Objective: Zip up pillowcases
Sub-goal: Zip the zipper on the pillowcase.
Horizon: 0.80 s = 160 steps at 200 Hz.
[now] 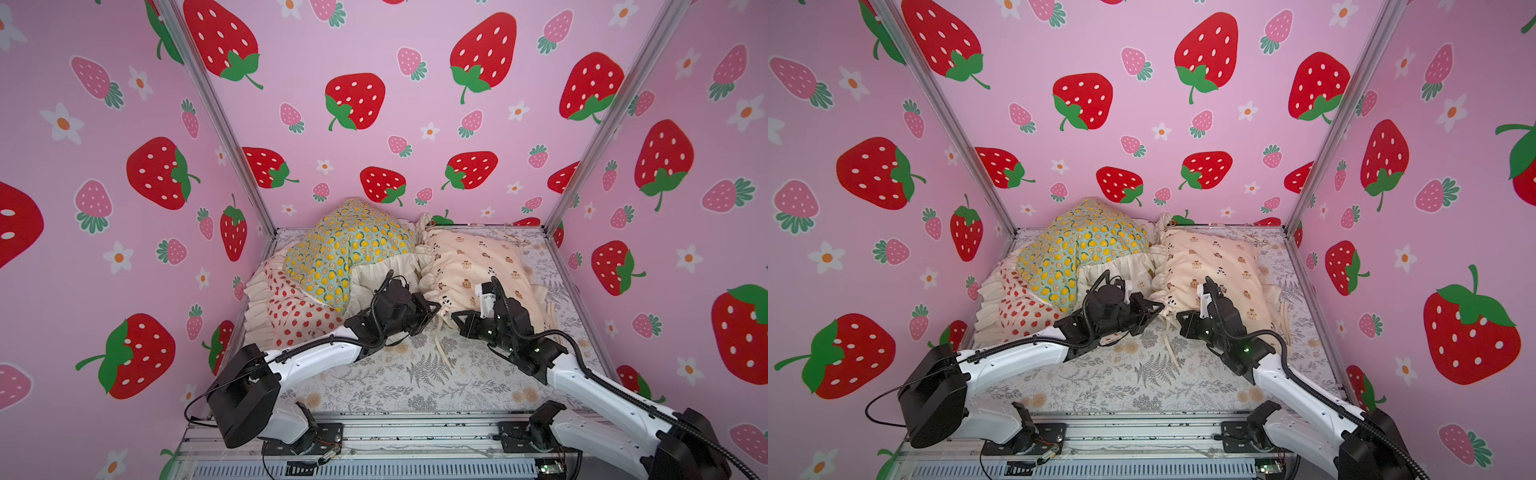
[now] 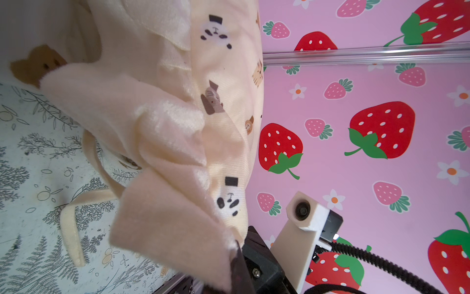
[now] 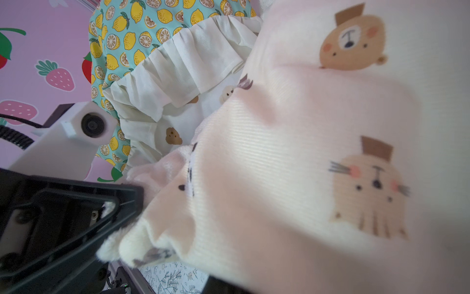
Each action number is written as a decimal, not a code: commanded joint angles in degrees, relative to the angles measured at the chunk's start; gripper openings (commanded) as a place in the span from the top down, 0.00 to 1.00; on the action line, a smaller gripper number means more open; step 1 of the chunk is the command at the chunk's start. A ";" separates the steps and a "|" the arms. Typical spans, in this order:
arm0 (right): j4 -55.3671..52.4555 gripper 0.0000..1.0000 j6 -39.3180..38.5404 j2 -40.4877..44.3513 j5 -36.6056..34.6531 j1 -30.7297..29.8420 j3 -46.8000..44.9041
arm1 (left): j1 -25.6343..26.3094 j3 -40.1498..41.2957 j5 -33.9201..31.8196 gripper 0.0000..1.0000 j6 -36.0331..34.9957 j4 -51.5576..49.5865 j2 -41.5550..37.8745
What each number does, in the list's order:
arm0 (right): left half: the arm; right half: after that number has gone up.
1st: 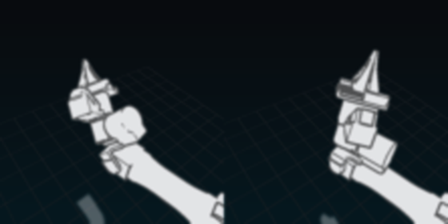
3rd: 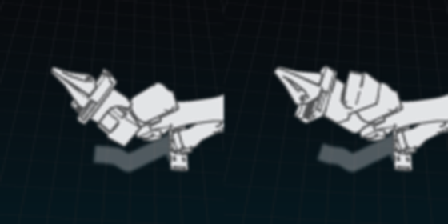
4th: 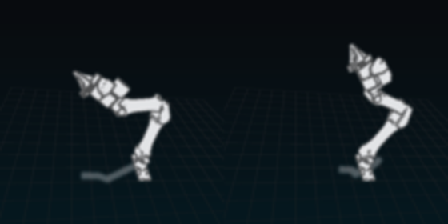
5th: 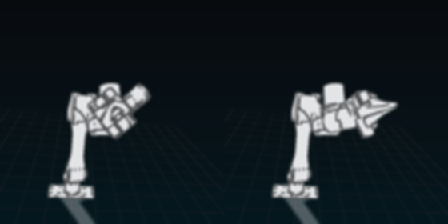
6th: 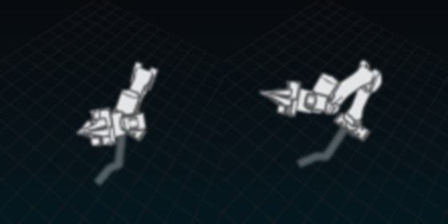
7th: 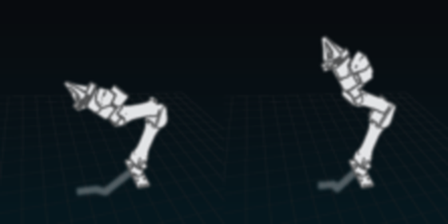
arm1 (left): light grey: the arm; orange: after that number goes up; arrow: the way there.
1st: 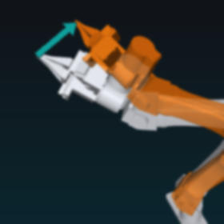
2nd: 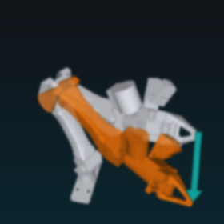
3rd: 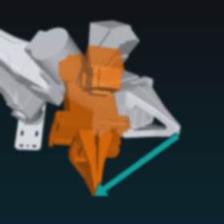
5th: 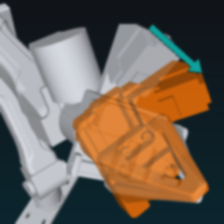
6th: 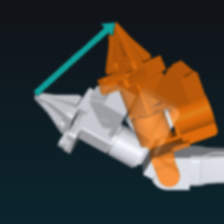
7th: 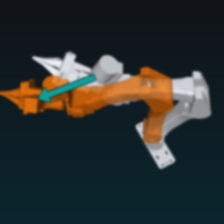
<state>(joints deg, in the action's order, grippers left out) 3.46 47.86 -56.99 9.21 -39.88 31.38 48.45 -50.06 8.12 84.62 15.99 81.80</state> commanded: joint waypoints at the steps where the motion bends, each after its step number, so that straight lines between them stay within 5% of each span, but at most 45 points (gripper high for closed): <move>1: -1.53 0.93 -0.92 -0.50 0.59 0.19 1.76 | 0.39 -1.96 0.04 1.00 -0.16 1.34 -1.44; 64: 2.14 0.80 -1.01 -2.98 3.60 0.24 2.37 | 0.41 -2.50 0.38 1.00 0.02 1.35 -1.04; 160: 6.82 0.80 0.39 -0.15 6.16 0.24 -1.35 | 0.35 -1.55 0.04 1.00 1.23 2.21 -1.85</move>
<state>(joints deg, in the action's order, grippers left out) 7.81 47.07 -59.27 15.11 -39.88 31.44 48.45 -50.06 7.94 84.55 15.66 81.78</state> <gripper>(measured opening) 0.199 0.070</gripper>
